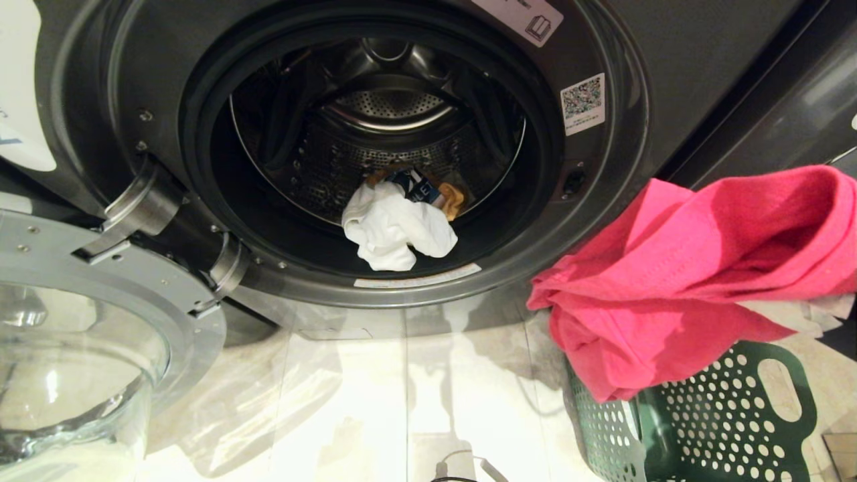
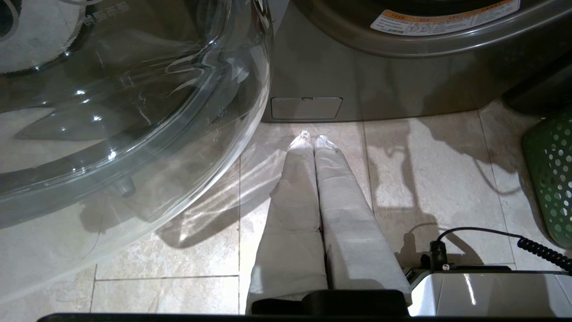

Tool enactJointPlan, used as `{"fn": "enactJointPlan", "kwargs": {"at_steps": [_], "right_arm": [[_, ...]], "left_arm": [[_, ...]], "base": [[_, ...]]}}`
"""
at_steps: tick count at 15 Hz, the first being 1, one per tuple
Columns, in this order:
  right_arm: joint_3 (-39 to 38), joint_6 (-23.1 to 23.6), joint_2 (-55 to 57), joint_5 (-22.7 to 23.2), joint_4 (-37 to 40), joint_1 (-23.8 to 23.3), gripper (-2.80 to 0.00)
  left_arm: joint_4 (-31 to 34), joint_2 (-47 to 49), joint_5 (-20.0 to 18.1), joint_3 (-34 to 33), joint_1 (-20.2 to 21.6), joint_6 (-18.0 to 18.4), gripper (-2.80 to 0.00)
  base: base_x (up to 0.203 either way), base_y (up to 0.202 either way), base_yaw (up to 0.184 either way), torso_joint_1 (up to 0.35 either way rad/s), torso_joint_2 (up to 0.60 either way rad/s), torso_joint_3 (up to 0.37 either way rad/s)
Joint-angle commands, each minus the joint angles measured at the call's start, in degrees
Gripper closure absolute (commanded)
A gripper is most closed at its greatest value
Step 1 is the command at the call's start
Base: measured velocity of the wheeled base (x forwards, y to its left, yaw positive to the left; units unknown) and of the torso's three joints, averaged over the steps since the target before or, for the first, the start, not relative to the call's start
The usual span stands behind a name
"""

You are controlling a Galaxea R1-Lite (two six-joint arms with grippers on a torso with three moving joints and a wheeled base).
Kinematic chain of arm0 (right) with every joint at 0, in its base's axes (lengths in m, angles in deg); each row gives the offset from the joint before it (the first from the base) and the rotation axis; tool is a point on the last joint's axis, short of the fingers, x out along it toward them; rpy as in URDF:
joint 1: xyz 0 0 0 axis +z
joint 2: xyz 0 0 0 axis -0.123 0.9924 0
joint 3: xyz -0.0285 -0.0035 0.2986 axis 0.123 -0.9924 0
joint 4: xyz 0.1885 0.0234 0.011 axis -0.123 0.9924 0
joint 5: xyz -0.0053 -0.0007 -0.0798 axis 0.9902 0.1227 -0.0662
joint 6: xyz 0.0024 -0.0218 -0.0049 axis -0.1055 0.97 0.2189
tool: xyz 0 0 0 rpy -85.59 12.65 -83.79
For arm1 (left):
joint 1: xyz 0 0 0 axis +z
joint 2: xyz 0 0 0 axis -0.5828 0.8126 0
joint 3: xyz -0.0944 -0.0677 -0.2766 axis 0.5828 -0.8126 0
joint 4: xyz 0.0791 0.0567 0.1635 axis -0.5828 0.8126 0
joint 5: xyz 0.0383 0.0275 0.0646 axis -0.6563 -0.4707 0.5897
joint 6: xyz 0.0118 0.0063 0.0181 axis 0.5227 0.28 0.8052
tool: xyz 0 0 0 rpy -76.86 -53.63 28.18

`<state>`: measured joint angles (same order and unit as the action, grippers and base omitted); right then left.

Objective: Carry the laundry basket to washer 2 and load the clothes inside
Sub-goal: Place the clothes into the washing machine

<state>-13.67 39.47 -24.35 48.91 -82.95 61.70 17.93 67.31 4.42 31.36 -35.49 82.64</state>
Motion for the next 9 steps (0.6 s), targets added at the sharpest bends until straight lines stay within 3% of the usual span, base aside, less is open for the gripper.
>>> {"fn": "enactJointPlan", "kwargs": {"at_steps": [1,9], "right_arm": [[-0.5,0.2,-1.0,-0.1,-0.1,0.7,0.00],[-2.7,-0.3,-3.6,-0.1,-0.5,1.2,0.00]], "left_arm": [[0.0,0.0,0.0,0.0,0.0,0.0,0.00],[0.0,0.0,0.0,0.0,0.0,0.0,0.00]], "base": [[0.000,0.000,0.000,0.000,0.00,0.000],[0.000,0.000,0.000,0.000,0.00,0.000]]}}
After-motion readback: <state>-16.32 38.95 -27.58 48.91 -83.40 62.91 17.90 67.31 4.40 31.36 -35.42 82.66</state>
